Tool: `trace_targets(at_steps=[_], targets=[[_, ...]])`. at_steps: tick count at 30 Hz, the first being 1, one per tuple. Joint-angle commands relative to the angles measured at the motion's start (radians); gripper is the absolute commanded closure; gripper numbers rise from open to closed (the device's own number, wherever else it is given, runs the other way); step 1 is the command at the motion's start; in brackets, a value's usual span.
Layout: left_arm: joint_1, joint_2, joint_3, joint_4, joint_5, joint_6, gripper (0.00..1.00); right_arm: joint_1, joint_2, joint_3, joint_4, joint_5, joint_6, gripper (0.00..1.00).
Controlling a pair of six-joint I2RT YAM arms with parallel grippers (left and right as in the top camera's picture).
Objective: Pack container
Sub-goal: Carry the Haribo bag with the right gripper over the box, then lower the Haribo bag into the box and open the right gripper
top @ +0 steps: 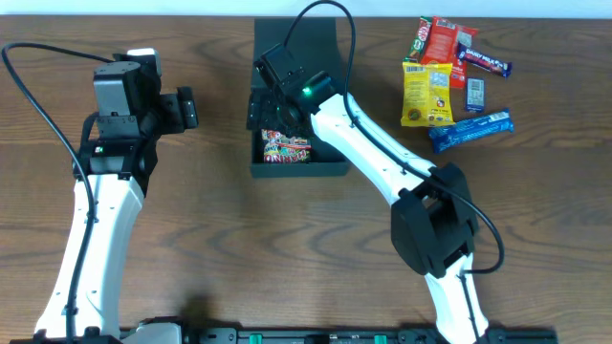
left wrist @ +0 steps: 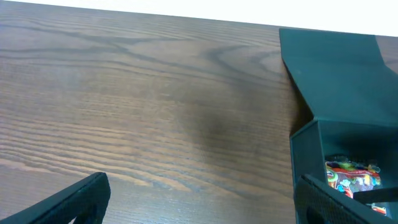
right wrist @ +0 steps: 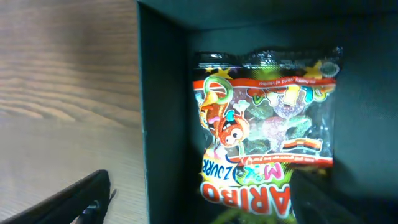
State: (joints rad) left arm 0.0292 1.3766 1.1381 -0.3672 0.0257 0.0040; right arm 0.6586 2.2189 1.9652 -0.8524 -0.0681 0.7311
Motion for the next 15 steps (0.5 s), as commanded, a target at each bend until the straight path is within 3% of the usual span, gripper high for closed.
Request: trace_targets(at_steps=[1, 5, 15], targets=[[0.004, 0.003, -0.006, -0.003, -0.006, -0.004, 0.04, -0.017, -0.013, 0.018, -0.028, -0.029, -0.082, 0.40], [0.004, 0.003, -0.006, -0.002, 0.014, -0.004, 0.05, -0.016, -0.008, 0.003, -0.068, -0.034, -0.162, 0.67], [0.004, 0.003, -0.006, -0.002, 0.027, -0.004, 0.05, -0.017, -0.004, -0.174, 0.018, -0.023, -0.241, 0.71]])
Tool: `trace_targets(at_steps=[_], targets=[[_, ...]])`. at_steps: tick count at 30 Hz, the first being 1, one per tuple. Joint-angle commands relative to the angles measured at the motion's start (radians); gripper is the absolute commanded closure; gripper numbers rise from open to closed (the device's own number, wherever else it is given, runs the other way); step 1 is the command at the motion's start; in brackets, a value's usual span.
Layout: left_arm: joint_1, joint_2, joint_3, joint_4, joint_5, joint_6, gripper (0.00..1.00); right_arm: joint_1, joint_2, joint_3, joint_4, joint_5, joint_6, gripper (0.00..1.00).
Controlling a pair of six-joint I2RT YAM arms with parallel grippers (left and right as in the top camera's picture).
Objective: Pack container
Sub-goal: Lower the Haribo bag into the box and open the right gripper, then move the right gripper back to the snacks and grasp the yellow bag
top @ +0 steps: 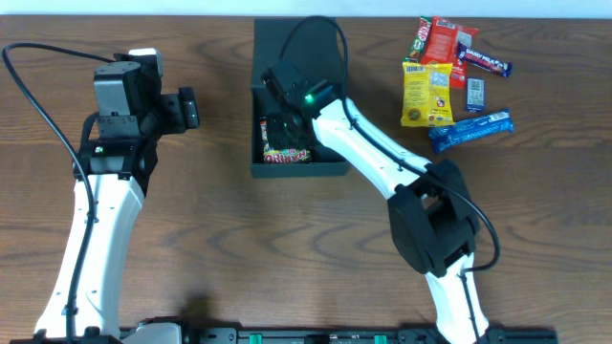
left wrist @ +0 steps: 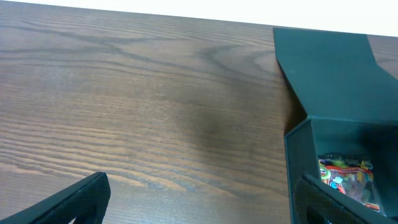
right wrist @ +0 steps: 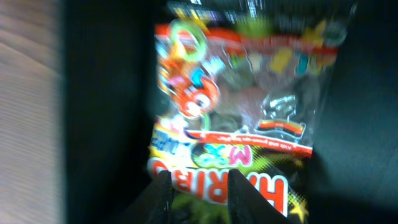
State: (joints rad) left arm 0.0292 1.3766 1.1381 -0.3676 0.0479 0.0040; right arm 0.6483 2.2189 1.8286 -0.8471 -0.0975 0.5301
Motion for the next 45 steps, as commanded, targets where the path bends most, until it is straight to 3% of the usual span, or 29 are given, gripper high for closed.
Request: trace_targets(at_steps=[1, 18, 27, 28, 30, 32, 34, 41, 45], targets=[[0.004, 0.003, -0.006, -0.002, 0.005, -0.004, 0.05, -0.005, -0.003, -0.052, 0.023, 0.007, -0.050, 0.71], [0.004, 0.003, -0.006, -0.029, 0.005, -0.004, 0.05, -0.005, 0.071, -0.122, 0.267, 0.003, -0.090, 0.73], [0.004, 0.004, -0.006, -0.048, 0.005, -0.004, 0.05, -0.018, 0.031, -0.061, 0.118, -0.101, -0.143, 0.72], [0.004, 0.004, -0.006, -0.048, 0.005, -0.004, 0.05, -0.025, 0.016, -0.041, 0.097, -0.101, -0.158, 0.68], [0.004, 0.004, -0.006, -0.047, 0.005, -0.004, 0.05, -0.041, -0.024, 0.004, 0.066, -0.100, -0.181, 0.48], [0.004, 0.004, -0.006, -0.047, 0.005, -0.004, 0.05, -0.072, -0.092, 0.064, 0.059, -0.082, -0.209, 0.13], [0.004, 0.004, -0.006, -0.047, 0.005, -0.004, 0.05, -0.100, -0.147, 0.097, 0.079, -0.077, -0.257, 0.03], [0.004, 0.004, -0.006, -0.048, 0.005, -0.004, 0.05, -0.240, -0.265, 0.110, 0.059, 0.307, -0.361, 0.01], [0.004, 0.004, -0.006, -0.048, 0.005, -0.004, 0.05, -0.364, -0.216, 0.106, -0.015, 0.330, -0.360, 0.01]])
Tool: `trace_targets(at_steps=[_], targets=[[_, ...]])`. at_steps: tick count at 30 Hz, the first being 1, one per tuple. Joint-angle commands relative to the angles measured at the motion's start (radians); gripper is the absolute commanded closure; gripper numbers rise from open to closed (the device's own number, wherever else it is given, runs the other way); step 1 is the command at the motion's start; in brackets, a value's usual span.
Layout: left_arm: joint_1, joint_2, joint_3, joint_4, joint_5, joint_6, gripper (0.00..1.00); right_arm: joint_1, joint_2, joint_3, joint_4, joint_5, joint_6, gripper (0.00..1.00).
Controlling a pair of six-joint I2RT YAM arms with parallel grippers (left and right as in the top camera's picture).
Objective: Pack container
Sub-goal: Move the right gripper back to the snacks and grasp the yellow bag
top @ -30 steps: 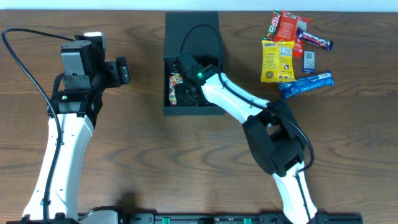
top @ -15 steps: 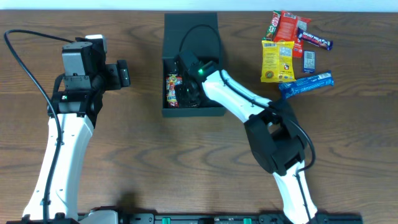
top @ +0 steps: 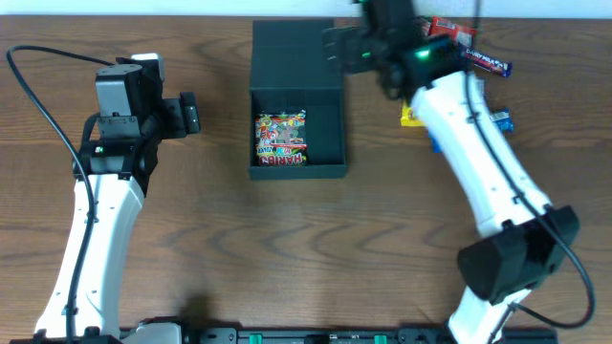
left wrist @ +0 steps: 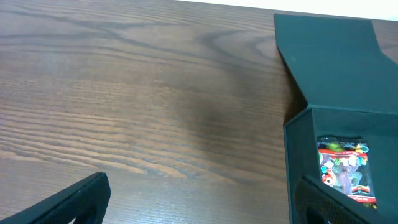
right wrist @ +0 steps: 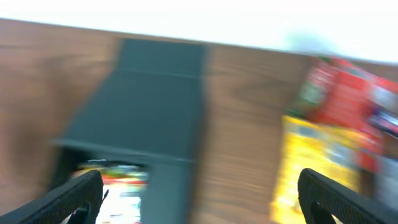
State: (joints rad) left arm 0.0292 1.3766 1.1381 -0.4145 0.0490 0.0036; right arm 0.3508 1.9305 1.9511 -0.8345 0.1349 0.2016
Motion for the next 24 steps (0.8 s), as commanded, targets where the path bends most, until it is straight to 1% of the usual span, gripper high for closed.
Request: trace_targets(at_steps=[1, 5, 8, 16, 24], targets=[[0.004, 0.004, -0.006, -0.001, 0.004, -0.004, 0.05, -0.098, 0.101, -0.017, -0.042, 0.098, -0.034, 0.01], [0.004, 0.004, -0.006, -0.001, 0.004, -0.004, 0.05, -0.193, 0.216, -0.017, -0.080, 0.096, -0.034, 0.01], [0.004, 0.005, -0.006, -0.004, 0.004, -0.004, 0.05, -0.235, 0.279, -0.017, -0.093, 0.093, -0.035, 0.01], [0.004, 0.005, -0.006, -0.004, 0.011, -0.011, 0.04, -0.292, 0.385, -0.017, -0.071, 0.017, -0.034, 0.01], [0.004, 0.005, -0.006, -0.004, 0.023, -0.011, 0.05, -0.311, 0.470, -0.017, -0.024, -0.001, -0.035, 0.01]])
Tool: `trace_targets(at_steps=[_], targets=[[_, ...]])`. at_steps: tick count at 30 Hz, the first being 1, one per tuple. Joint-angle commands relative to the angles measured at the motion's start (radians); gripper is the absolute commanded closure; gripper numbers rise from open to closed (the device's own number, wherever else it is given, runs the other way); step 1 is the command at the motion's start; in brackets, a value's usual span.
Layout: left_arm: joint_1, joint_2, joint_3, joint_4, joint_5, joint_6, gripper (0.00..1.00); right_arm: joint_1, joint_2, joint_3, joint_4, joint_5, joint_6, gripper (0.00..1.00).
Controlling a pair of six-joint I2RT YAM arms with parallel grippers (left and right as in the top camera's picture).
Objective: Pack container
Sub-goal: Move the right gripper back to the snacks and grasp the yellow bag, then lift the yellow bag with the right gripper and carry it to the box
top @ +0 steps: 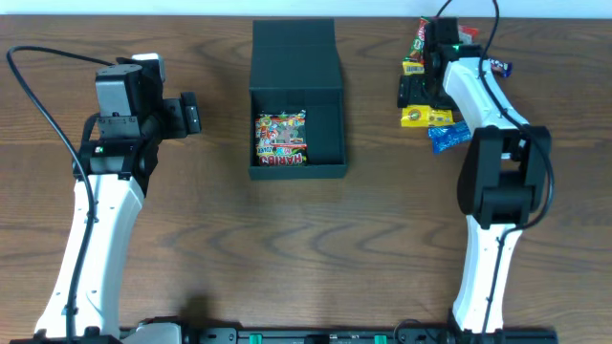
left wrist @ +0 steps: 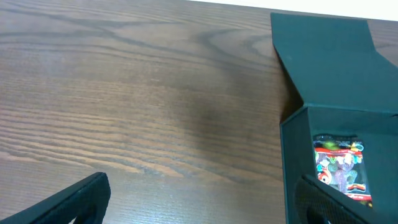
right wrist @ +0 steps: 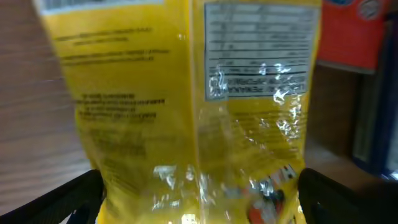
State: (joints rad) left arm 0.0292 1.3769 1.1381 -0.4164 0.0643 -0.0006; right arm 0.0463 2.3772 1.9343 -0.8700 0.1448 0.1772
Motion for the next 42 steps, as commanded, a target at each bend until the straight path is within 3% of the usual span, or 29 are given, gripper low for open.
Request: trace_targets(at_steps=[1, 6, 9, 12, 23, 32, 33, 34, 37, 42], targets=[[0.004, 0.004, -0.006, -0.002, 0.008, -0.007, 0.05, -0.008, 0.030, 0.000, 0.019, -0.012, -0.011, 0.01], [0.004, 0.004, -0.006, -0.003, 0.008, -0.007, 0.05, -0.010, 0.045, 0.000, 0.021, -0.015, -0.010, 0.05], [0.004, 0.004, -0.006, -0.002, 0.007, -0.007, 0.05, -0.009, 0.044, 0.001, 0.020, -0.015, -0.009, 0.17], [0.004, 0.004, -0.006, -0.002, 0.007, -0.007, 0.04, -0.008, 0.038, 0.002, -0.003, -0.019, -0.006, 0.41], [0.004, 0.004, -0.006, -0.002, 0.007, -0.006, 0.05, -0.001, -0.053, 0.076, -0.098, -0.022, 0.002, 0.58], [0.004, 0.004, -0.006, -0.002, 0.007, -0.006, 0.05, 0.074, -0.288, 0.156, -0.130, -0.014, 0.001, 0.58], [0.004, 0.004, -0.006, -0.002, 0.007, -0.006, 0.05, 0.086, -0.306, 0.156, -0.134, -0.005, 0.001, 0.55], [0.004, 0.004, -0.006, -0.002, 0.007, -0.006, 0.05, 0.098, -0.318, 0.156, -0.141, 0.011, 0.002, 0.44], [0.004, 0.004, -0.006, -0.002, 0.007, -0.006, 0.05, 0.105, -0.307, 0.148, -0.162, 0.024, 0.014, 0.32], [0.004, 0.004, -0.006, -0.003, 0.007, -0.006, 0.05, 0.064, -0.170, 0.122, -0.193, 0.007, 0.063, 0.20]])
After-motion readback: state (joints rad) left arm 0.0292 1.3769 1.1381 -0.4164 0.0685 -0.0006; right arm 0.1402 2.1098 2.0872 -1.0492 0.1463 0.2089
